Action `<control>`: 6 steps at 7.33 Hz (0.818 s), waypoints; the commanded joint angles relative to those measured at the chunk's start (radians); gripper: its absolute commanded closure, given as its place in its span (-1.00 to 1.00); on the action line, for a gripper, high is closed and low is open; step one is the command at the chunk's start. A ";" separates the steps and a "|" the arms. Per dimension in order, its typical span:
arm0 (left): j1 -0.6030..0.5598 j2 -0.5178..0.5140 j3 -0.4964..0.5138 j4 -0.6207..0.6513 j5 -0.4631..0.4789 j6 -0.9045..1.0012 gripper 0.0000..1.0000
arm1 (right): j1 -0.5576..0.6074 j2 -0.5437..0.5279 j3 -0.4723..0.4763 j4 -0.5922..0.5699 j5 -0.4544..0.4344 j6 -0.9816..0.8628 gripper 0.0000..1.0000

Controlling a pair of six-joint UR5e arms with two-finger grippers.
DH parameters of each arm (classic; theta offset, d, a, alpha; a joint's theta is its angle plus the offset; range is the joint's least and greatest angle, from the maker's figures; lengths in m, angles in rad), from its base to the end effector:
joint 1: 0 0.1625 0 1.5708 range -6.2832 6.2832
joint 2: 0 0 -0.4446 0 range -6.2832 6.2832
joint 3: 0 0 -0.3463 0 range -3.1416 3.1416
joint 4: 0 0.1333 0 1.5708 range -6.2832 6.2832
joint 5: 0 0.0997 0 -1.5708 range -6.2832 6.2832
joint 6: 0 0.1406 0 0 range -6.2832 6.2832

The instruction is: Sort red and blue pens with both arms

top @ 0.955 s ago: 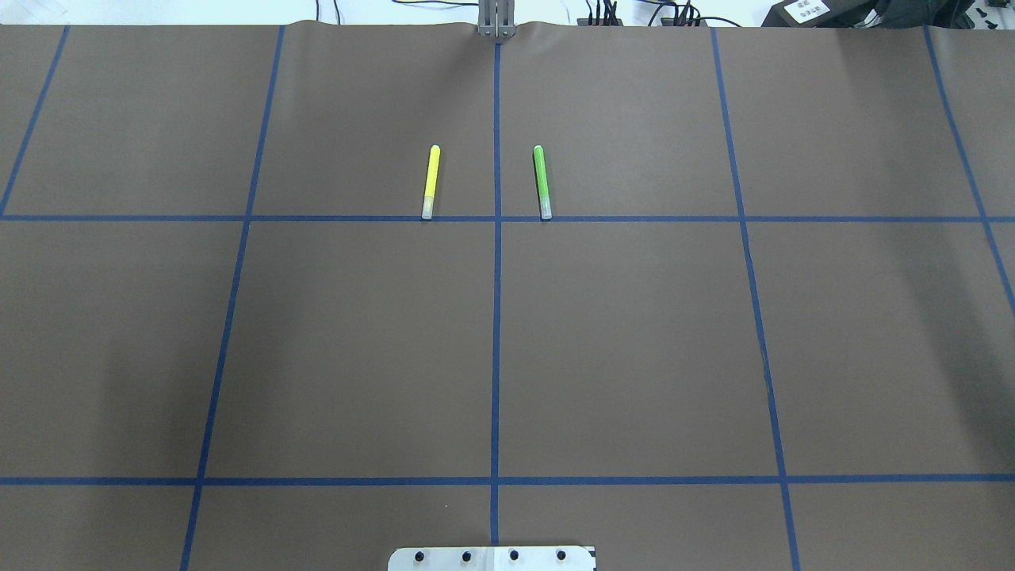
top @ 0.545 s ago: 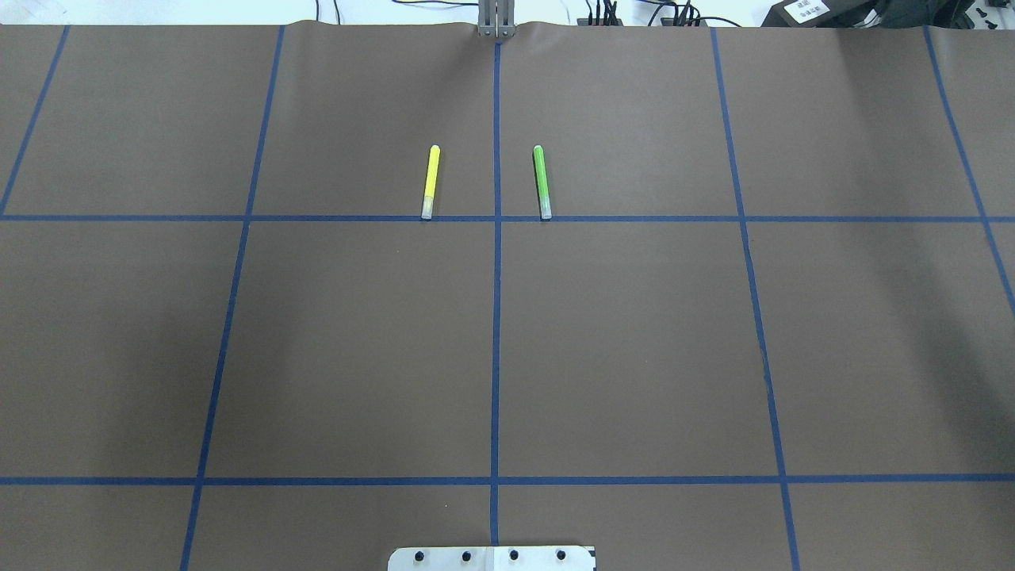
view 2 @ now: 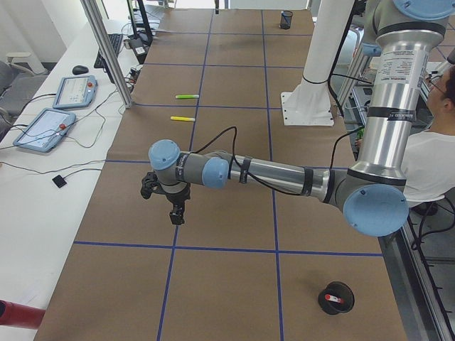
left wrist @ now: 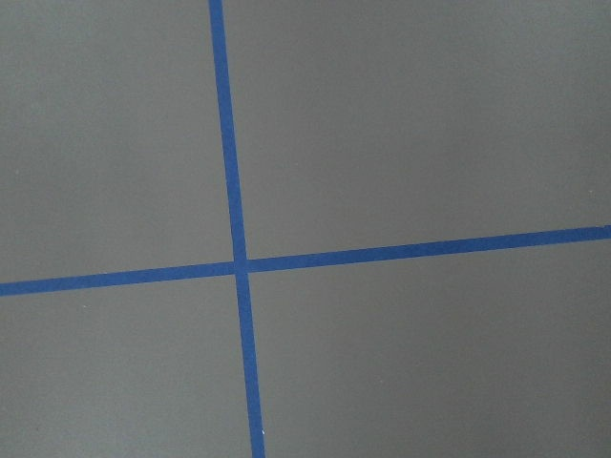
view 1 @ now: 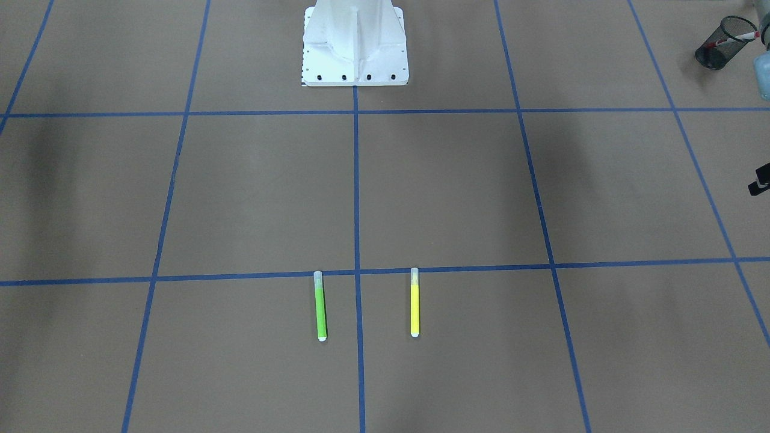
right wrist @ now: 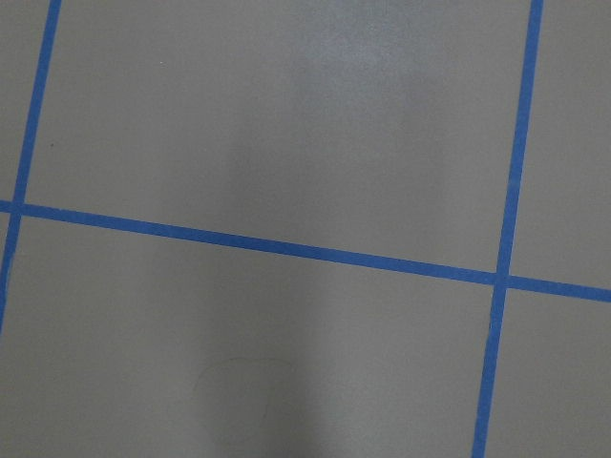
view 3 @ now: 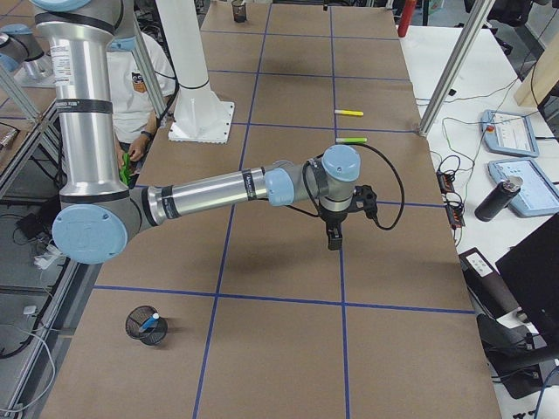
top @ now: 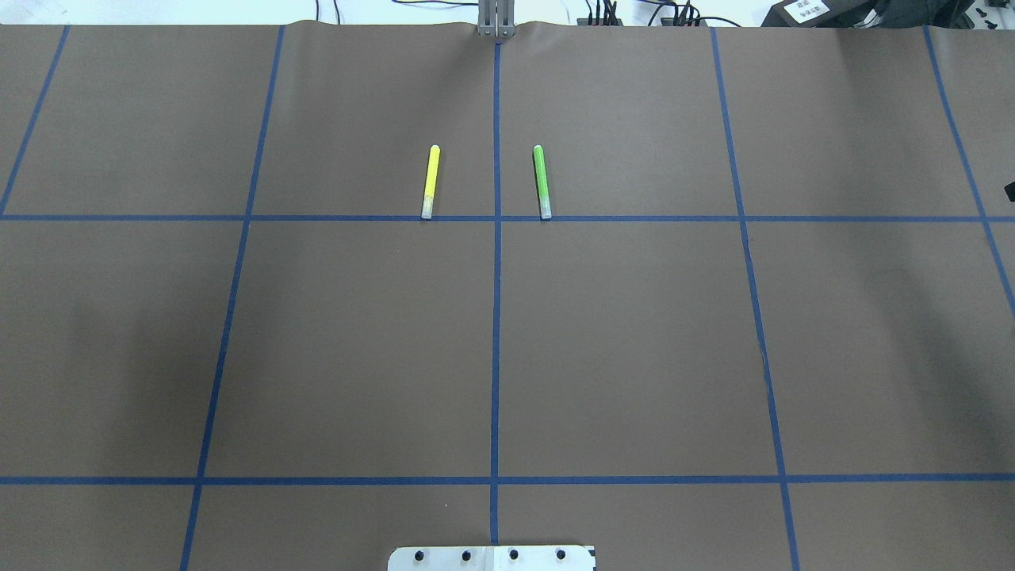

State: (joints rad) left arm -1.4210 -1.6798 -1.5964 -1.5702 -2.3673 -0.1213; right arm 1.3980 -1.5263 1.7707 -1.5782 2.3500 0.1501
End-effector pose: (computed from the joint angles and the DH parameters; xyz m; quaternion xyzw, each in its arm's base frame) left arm 0.0427 -0.5027 0.6421 0.0089 0.3917 0.0391 0.9192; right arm -0.0479 -0.4750 0.5967 0.0473 -0.3898 -0.0553 0.9180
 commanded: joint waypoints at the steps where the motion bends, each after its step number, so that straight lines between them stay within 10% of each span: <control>1: -0.013 0.015 -0.007 -0.008 -0.015 0.006 -0.98 | -0.002 -0.017 0.003 -0.003 0.006 -0.003 -1.00; 6: -0.038 0.015 -0.004 -0.008 -0.007 -0.006 -0.99 | -0.001 -0.032 0.004 -0.003 0.006 -0.003 -1.00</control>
State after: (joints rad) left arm -1.4567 -1.6635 -1.6003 -1.5789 -2.3759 -0.1247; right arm 1.3968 -1.5564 1.7739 -1.5816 2.3561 0.1473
